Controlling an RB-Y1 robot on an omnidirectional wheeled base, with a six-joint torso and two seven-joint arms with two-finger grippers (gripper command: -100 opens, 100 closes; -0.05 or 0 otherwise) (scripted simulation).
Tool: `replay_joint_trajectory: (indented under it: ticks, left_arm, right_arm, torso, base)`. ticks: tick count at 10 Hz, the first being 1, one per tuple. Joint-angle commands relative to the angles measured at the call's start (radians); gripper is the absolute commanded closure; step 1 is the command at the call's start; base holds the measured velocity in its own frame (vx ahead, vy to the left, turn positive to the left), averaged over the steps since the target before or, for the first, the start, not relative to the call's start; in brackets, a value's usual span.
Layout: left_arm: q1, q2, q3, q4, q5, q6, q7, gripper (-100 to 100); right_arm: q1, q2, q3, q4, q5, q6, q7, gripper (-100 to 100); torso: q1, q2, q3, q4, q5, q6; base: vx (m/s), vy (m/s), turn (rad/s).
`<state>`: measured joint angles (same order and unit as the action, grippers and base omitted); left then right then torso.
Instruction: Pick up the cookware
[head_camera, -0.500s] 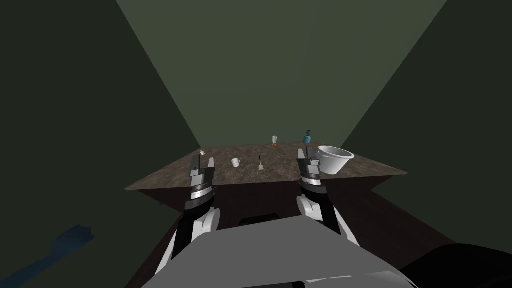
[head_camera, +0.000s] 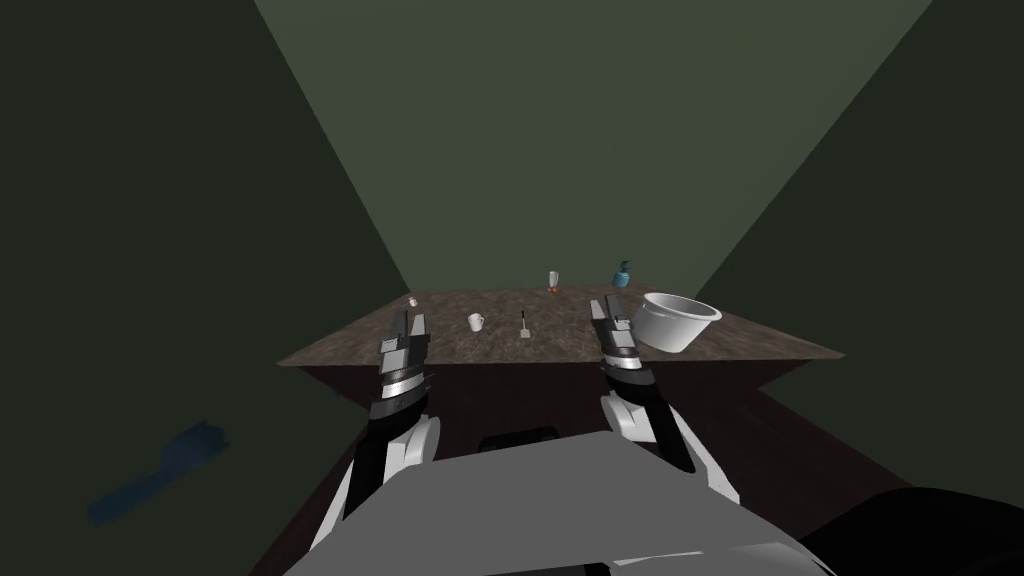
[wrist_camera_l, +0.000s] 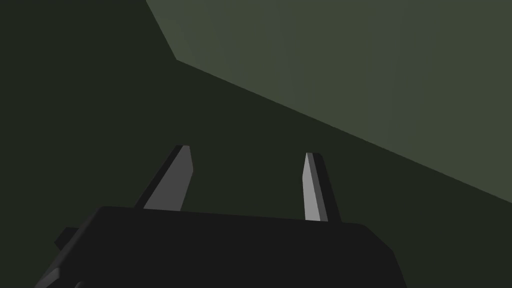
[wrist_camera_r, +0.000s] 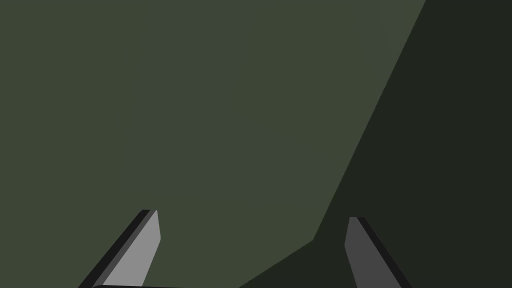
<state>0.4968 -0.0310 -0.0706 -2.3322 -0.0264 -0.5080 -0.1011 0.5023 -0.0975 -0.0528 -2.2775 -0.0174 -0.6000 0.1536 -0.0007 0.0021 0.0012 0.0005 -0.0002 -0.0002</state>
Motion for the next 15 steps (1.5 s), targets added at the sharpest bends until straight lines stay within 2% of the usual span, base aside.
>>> replay_joint_trajectory:
  ticks: [1,8,9,10,11,12,13,14,15]
  left_arm:
    - [0.000,0.000,0.000,0.000,0.000,0.000,0.000,0]
    - [0.000,0.000,0.000,0.000,0.000,0.000,0.000,0]
    - [0.000,0.000,0.000,0.000,0.000,0.000,0.000,0]
    - [0.000,0.000,0.000,0.000,0.000,0.000,0.000,0]
    - [0.000,0.000,0.000,0.000,0.000,0.000,0.000,0]
    - [0.000,0.000,0.000,0.000,0.000,0.000,0.000,0]
    - [0.000,0.000,0.000,0.000,0.000,0.000,0.000,0]
    - [0.000,0.000,0.000,0.000,0.000,0.000,0.000,0]
    - [0.000,0.000,0.000,0.000,0.000,0.000,0.000,0]
  right_arm:
    - [0.000,-0.050,-0.007,0.020,-0.028,0.022,0.001,-100]
    - [0.005,-0.229,-0.017,0.063,-0.103,0.083,0.004,-100]
    - [0.008,-0.265,-0.020,0.080,-0.132,0.107,0.006,-100]
    - [0.008,-0.287,-0.020,0.080,-0.132,0.107,0.006,-100]
    - [0.011,-0.319,-0.023,0.098,-0.164,0.133,0.007,-100]
    - [0.011,-0.346,-0.023,0.098,-0.164,0.133,0.007,-100]
    - [0.015,-0.377,-0.024,0.117,-0.198,0.161,0.008,-100]
    - [0.015,-0.406,-0.024,0.117,-0.198,0.161,0.008,-100]
    - [0.020,-0.440,-0.025,0.137,-0.234,0.190,0.010,-100]
  torso:
    - [0.000,0.000,0.000,0.000,0.000,0.000]
    - [0.000,0.000,0.000,0.000,0.000,0.000]
    - [0.000,0.000,0.000,0.000,0.000,0.001]
    - [0.001,0.000,0.000,0.000,0.000,0.000]
    - [0.000,0.000,0.000,0.000,0.000,0.000]
    - [0.000,0.000,0.000,0.000,0.000,0.000]
    - [0.000,0.000,0.000,0.000,0.000,0.001]
    - [0.001,0.000,0.000,0.000,0.000,0.000]
    - [0.000,0.000,0.000,0.000,0.000,0.000]
  base:
    - [-0.044,-0.007,0.195]
    - [-0.034,-0.001,0.108]
    - [-0.041,0.008,0.167]
    - [-0.034,0.004,0.098]
    - [-0.040,0.002,0.212]
    - [-0.033,0.001,0.099]
    - [-0.032,0.012,0.181]
    - [-0.029,0.007,0.114]
    - [-0.037,0.012,0.278]
